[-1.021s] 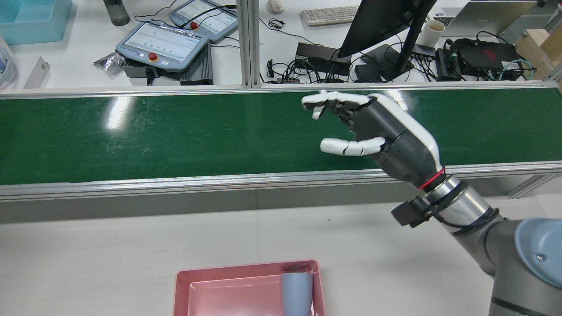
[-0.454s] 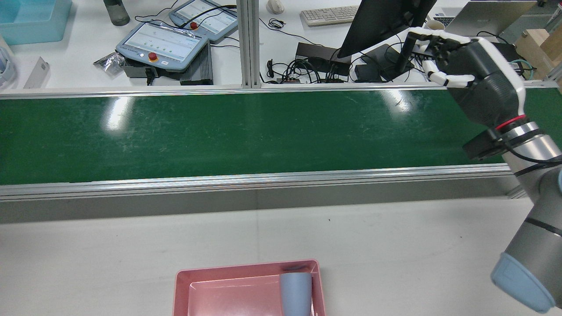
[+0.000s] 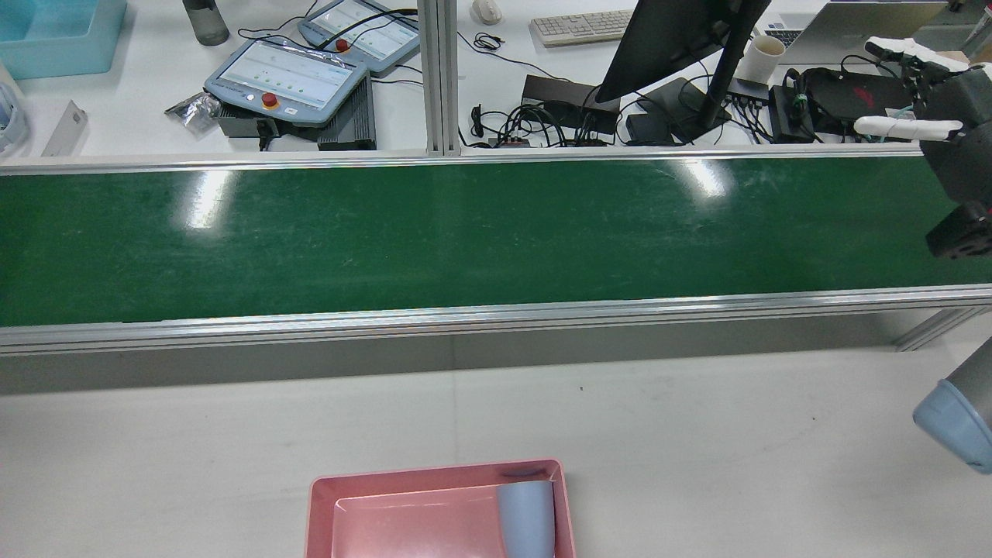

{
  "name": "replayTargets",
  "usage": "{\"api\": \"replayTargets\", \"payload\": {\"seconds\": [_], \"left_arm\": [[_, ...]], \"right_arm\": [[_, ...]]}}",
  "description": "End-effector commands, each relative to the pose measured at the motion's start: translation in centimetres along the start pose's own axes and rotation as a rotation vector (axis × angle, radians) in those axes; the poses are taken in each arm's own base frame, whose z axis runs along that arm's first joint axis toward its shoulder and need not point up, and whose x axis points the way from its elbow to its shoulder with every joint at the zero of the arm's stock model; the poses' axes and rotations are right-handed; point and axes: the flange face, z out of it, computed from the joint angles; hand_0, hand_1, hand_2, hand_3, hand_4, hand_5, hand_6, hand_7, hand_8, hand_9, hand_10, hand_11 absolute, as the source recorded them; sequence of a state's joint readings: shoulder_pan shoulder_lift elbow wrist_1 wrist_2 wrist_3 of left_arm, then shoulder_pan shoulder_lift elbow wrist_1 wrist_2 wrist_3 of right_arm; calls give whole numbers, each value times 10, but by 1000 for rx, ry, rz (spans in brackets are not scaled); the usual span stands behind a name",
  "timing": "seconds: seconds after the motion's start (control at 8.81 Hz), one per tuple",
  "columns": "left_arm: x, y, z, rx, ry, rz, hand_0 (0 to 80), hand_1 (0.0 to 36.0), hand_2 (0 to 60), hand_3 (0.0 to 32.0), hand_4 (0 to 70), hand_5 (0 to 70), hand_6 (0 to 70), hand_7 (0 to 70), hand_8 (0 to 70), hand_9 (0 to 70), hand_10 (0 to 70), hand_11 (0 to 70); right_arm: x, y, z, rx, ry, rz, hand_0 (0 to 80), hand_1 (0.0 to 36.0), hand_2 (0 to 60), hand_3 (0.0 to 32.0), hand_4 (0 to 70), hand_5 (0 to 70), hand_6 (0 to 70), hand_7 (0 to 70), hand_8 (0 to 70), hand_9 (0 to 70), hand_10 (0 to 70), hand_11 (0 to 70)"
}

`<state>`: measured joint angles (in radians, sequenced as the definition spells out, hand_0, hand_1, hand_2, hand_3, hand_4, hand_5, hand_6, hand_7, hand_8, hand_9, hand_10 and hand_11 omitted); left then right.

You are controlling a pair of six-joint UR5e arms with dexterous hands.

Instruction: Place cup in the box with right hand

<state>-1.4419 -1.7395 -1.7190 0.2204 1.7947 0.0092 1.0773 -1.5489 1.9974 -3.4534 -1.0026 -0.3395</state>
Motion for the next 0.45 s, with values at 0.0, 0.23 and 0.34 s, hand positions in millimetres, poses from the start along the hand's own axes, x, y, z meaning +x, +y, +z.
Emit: {"api": "replayTargets", "payload": {"seconds": [0.0,0.23,0.34], "left_arm": [[0,0,0,-2,0,0,0,0,0,0,0,0,0,0,0,0,0,0],[0,0,0,-2,0,0,0,0,0,0,0,0,0,0,0,0,0,0],[0,0,0,-2,0,0,0,0,0,0,0,0,0,0,0,0,0,0]], "right_arm": [[3,-3,0,4,25,-4,481,16,0,0,127,10,56,309,1,47,0,0],[-6,-12,-4,42,31,-13,449,16,0,0,129,0,64,366,2,59,0,0],[-22,-18,-5,60,11,-13,444,29,0,0,129,0,82,466,6,79,0,0]]}}
